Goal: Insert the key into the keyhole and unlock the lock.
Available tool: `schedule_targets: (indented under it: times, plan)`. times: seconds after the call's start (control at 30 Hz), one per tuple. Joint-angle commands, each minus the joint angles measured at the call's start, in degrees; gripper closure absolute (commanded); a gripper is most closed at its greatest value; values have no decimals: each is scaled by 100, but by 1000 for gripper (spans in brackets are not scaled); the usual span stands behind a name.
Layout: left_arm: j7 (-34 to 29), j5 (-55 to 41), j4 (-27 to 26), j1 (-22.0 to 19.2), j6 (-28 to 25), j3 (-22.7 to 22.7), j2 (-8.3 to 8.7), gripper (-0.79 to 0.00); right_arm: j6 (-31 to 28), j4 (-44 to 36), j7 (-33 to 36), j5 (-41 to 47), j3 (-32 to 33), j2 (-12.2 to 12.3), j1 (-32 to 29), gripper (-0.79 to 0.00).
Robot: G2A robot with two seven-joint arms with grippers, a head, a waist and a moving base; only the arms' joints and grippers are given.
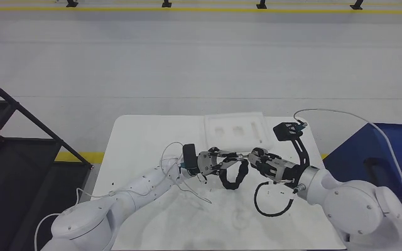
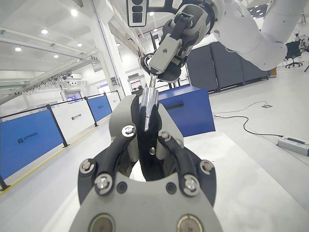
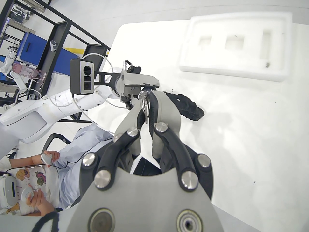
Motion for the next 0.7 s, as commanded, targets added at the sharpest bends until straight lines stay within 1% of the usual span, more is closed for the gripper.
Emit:
schedule_targets:
  times: [0.0, 0.67]
  plan:
    - [-3, 6, -2, -2, -3, 0, -1, 0, 17, 15, 35, -26, -30, -4, 30, 0]
    - [-83, 268, 33, -46, -82, 0, -48, 0, 354, 247, 606, -301, -451, -57, 634, 0]
